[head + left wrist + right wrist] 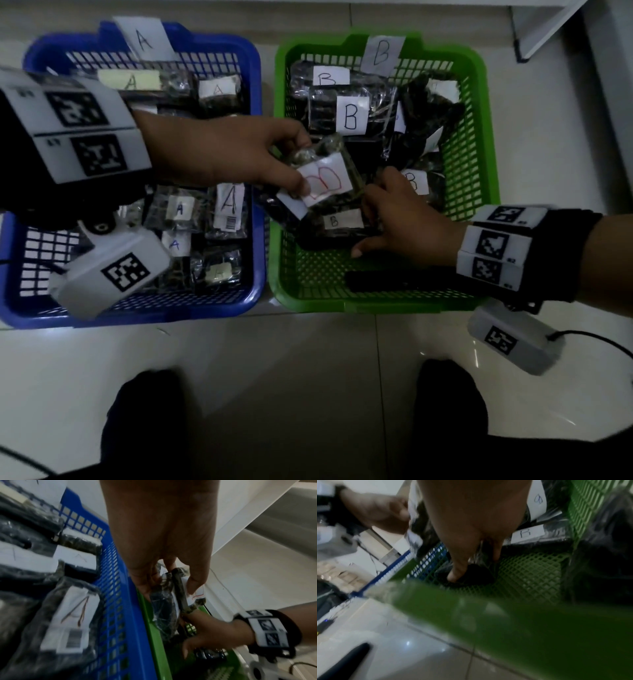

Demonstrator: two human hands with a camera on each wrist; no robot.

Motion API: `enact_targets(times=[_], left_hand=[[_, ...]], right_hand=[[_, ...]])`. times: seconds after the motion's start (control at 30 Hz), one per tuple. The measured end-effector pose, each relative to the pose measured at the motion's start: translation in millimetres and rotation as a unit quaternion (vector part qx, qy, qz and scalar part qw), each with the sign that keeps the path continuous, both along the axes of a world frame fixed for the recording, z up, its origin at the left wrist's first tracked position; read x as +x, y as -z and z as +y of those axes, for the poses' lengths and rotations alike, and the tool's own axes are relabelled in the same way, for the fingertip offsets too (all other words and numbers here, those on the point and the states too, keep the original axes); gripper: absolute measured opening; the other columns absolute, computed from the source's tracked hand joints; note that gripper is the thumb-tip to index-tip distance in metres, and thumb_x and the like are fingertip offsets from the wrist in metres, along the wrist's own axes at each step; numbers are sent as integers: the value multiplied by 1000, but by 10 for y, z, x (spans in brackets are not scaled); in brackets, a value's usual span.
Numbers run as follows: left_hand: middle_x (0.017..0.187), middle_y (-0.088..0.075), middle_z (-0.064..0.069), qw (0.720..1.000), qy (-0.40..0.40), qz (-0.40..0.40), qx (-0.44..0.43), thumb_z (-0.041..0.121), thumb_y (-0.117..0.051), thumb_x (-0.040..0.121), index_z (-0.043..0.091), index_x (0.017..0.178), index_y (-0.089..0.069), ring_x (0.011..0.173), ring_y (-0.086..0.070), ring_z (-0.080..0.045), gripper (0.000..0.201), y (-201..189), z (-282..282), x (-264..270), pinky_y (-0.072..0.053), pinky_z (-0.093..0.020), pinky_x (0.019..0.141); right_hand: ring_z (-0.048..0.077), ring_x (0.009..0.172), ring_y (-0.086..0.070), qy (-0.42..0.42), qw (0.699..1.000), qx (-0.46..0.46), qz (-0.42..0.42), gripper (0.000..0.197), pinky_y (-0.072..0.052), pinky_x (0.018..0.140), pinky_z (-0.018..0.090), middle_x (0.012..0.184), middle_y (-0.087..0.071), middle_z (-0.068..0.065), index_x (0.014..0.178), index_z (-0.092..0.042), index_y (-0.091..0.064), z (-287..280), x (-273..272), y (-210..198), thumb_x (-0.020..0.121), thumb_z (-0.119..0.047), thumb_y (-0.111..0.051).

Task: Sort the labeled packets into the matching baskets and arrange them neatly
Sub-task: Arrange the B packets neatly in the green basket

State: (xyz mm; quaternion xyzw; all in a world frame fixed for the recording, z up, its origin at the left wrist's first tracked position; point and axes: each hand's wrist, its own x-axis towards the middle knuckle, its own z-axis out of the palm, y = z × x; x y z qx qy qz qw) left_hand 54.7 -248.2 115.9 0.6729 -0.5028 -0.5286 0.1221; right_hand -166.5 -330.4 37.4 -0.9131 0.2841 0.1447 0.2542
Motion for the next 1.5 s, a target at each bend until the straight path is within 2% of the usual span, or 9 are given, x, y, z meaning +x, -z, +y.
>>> enact_targets(times=[0.23,0.37,0.6,0.7,0.9,1.03,1.17,1.37,1.5], left_hand=[[98,-69,6,1000,-2,4,-14,37,-74,71,28,98,-57,84,-67,-12,33,60,32,-181,-55,-31,78],[101,-68,2,998,-43,21,-31,40,-74,69,25,98,-58,91,-67,-17,37,72,-43,-313,-54,-37,87],[98,-59,10,999,-16,-18,-44,22,-72,78,27,114,-50,78,-62,1,43,160,-32,-372,-48,-7,60],[104,-53,9,998,-18,-20,-49,15,-73,79,33,130,-38,83,-61,-5,65,220,24,-348,-50,-13,66],[106,-56,10,999,-14,6,-38,16,-72,79,28,123,-48,86,-61,-5,51,262,2,-308,-48,-7,64],[108,-60,8,999,20,29,-37,16,-74,77,31,114,-52,94,-65,-13,45,262,-14,-302,-54,-20,75],[108,-54,14,989,83,-46,-115,20,-72,80,38,115,-51,90,-59,-2,44,271,-15,-316,-47,-6,71],[97,-54,8,978,50,-89,-179,13,-69,80,23,103,-48,79,-53,-4,32,328,-37,-244,-43,-22,63],[101,-56,-6,921,154,-258,-246,32,-62,83,14,104,-52,91,-52,-21,30,413,-22,-158,-40,-32,73]], right_hand=[[30,91,-56,207,968,102,-99,17,-40,72,34,98,-54,18,91,-4,-57,-271,155,-315,93,-15,-45],[27,78,-62,298,865,366,-171,28,-50,63,36,92,-64,13,97,-11,-59,-251,188,-587,96,-34,-43],[35,94,-65,230,909,335,-91,36,-49,61,40,115,-60,18,121,-8,-48,-278,97,-543,87,-14,-60],[27,76,-62,238,918,303,-88,27,-45,54,34,107,-63,16,113,-16,-47,-330,29,-569,88,-16,-57],[26,74,-55,167,957,238,-2,28,-42,56,33,100,-65,16,113,-19,-46,-485,-103,-582,88,-19,-58],[21,81,-65,156,954,255,18,40,-53,67,31,101,-65,5,121,-25,-42,-517,-154,-578,88,-16,-62],[31,94,-67,137,958,249,42,44,-53,86,51,103,-68,9,119,-27,-43,-509,-161,-572,84,-14,-66],[20,63,-55,185,953,238,-7,42,-46,45,20,86,-58,11,118,-15,-40,-435,-111,-534,85,-15,-65],[36,88,-63,183,952,241,-40,45,-59,67,43,108,-59,16,118,-19,-39,-326,-94,-476,84,-12,-67]])
